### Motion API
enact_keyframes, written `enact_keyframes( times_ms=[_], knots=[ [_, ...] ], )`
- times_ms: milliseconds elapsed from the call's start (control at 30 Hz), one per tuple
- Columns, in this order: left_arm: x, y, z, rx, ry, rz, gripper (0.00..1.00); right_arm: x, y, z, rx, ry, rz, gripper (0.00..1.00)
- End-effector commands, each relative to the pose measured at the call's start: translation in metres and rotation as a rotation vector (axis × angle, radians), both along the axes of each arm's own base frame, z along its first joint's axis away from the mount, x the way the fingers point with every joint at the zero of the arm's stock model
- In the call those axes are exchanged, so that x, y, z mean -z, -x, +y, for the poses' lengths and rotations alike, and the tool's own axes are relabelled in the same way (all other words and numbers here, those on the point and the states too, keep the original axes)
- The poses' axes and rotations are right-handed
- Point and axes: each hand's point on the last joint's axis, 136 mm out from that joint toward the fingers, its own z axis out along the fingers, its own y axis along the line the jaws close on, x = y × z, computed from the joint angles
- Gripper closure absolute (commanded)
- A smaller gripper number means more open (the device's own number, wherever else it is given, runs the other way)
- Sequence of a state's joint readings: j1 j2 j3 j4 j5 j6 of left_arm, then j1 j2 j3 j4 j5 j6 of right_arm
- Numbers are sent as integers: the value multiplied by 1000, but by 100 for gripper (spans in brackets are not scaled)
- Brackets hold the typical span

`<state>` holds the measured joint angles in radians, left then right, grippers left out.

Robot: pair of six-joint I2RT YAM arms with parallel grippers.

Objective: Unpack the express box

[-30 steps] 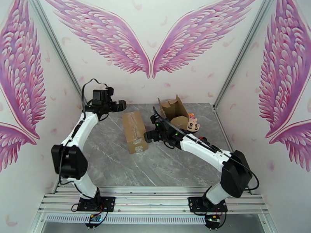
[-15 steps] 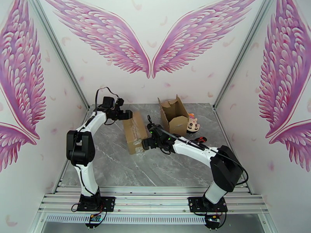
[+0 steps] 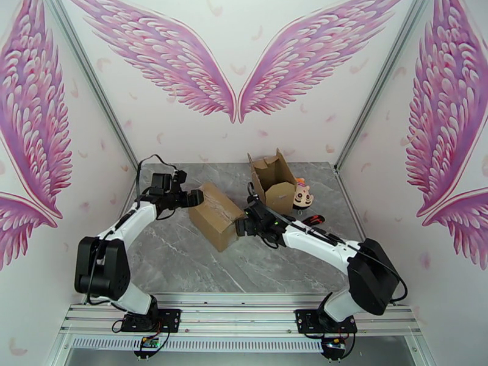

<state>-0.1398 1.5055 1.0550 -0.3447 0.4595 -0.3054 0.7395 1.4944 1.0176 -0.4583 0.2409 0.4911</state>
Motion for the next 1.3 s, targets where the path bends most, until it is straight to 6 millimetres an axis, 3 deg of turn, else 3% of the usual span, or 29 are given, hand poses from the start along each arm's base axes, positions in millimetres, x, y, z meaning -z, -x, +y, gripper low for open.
enact_keyframes(
  times_ms=[0,200,467,733,900,1100,1267],
  knots=[
    [-2,30,-14,-1,58,28,4,-9,8,-16,39,-14,-29,1],
    [-10,47,-4,-50,25,-19,2,-8,33,-44,37,-32,-42,1],
    [-25,52,-1,-48,-16,-98,2,-14,33,-109,226,-95,-40,1],
    [-13,59,-17,22,-38,-96,2,5,17,-186,548,-248,63,4],
    [-8,70,-33,65,-37,-77,2,10,-2,-191,563,-283,112,5],
    [-1,79,-41,72,-61,-69,1,32,-10,-232,644,-206,172,2],
    [-10,72,-43,76,-77,-98,2,52,-28,-248,703,-188,212,4]
  ],
)
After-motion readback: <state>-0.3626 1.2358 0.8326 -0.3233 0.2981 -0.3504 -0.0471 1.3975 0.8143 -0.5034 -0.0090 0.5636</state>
